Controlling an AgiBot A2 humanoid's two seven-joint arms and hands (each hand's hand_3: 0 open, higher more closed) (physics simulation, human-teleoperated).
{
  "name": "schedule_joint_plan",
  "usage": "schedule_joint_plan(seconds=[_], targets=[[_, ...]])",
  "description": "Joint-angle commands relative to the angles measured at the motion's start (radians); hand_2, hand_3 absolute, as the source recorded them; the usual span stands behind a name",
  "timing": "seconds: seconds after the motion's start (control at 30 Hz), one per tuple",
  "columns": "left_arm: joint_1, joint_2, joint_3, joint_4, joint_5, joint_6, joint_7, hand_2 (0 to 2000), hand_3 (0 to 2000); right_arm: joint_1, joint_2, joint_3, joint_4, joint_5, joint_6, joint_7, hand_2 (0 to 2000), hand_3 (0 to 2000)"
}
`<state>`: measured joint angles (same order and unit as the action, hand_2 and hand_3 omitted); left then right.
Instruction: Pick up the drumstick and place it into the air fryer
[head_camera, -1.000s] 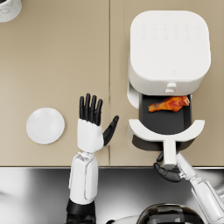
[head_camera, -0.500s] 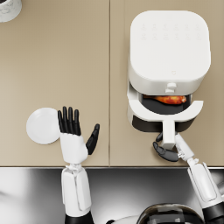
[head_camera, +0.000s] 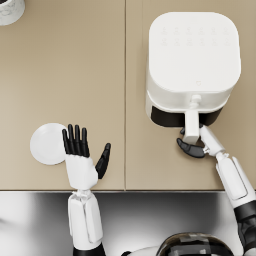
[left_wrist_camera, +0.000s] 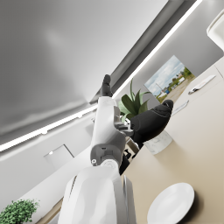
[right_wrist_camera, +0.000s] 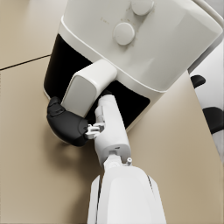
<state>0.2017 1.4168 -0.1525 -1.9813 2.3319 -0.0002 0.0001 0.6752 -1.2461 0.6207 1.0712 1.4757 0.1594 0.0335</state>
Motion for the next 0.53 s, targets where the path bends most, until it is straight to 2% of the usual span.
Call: schedule_joint_plan(seconds=[0.03,0.07,0.23,0.53], targets=[[0.007,-0.003,-0.003,0.001,0.0,0.0,0.0,0,0,0.117,-0.112,0.16,-0.017,-0.001,-0.02,0.002,2000,2000],[-0.002,-0.002,-0.002,0.002,0.0,0.0,0.0,0,0,0.041,0.018,0.057,-0.026,-0.001,-0.02,0.005,2000,2000],[-0.003,-0.003,-0.003,0.004,0.0,0.0,0.0,0,0,0.078,0.039,0.123,-0.04,-0.004,-0.026,0.015,2000,2000],[-0.003,-0.004,-0.003,0.005,0.0,0.0,0.0,0,0,0.087,0.048,0.136,-0.044,-0.003,-0.013,0.012,2000,2000]])
